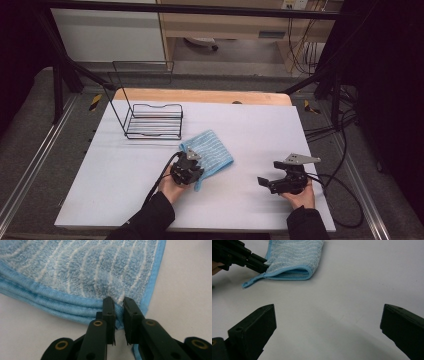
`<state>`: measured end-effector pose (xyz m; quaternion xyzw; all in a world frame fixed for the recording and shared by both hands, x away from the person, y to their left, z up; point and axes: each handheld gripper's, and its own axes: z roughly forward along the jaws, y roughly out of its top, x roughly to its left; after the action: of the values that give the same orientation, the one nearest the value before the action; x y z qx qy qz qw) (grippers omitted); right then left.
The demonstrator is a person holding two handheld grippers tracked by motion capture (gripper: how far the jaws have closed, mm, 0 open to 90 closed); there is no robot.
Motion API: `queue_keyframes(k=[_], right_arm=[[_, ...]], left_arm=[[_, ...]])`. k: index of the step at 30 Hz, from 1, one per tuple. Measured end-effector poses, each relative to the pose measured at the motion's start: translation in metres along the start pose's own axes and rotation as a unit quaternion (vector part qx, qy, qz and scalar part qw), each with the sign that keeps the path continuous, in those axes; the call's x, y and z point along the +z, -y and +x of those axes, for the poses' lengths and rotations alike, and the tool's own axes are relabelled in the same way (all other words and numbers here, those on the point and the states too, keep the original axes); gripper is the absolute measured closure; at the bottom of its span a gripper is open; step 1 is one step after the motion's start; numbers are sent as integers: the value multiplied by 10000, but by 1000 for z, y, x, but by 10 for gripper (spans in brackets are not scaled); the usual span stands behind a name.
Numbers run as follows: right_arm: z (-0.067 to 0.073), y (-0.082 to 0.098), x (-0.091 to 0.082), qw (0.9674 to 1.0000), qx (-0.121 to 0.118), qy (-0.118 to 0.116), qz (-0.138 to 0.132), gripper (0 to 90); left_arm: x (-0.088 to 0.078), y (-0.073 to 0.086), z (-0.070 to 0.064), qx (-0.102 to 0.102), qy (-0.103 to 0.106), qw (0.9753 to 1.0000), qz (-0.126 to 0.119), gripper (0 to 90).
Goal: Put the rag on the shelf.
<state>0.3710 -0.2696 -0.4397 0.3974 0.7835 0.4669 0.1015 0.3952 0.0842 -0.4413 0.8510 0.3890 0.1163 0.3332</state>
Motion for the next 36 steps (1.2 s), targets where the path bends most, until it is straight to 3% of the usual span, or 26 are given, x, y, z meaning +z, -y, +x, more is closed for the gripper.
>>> queue_keyframes(k=[7,9,13,14,17,20,25,28,29,34,36], right_arm=[[0,0,0,10000,0,-6,1,11],[0,0,0,10000,-1,-3,6,11],[0,0,0,10000,-1,1,6,11],[0,0,0,10000,-1,2,10,11],[0,0,0,10000,-1,-2,5,11],[0,0,0,10000,3,-2,5,12],[0,0,-1,10000,2,-5,0,12],[0,0,0,10000,-5,-2,11,11],[0,0,0,10000,1,-6,13,12],[0,0,-1,10000,-6,6,-15,12],[0,0,-1,10000,-9,8,-14,12]], left_arm=[[-4,0,8,49,216,9998,17,823],[-6,0,12,-65,355,9993,-91,809],[-12,-2,11,-44,479,9987,-183,671],[-19,-5,9,-18,643,9975,-297,614],[-27,-10,6,90,740,9964,-398,582],[-26,-16,-1,294,659,9968,-353,512],[-5,-16,-3,477,601,9971,-5,497],[4,-13,-8,724,462,9963,72,460],[4,-13,-8,724,462,9963,72,456],[11,-11,-15,980,136,9950,102,477],[13,-9,-18,1136,-73,9935,52,487]])
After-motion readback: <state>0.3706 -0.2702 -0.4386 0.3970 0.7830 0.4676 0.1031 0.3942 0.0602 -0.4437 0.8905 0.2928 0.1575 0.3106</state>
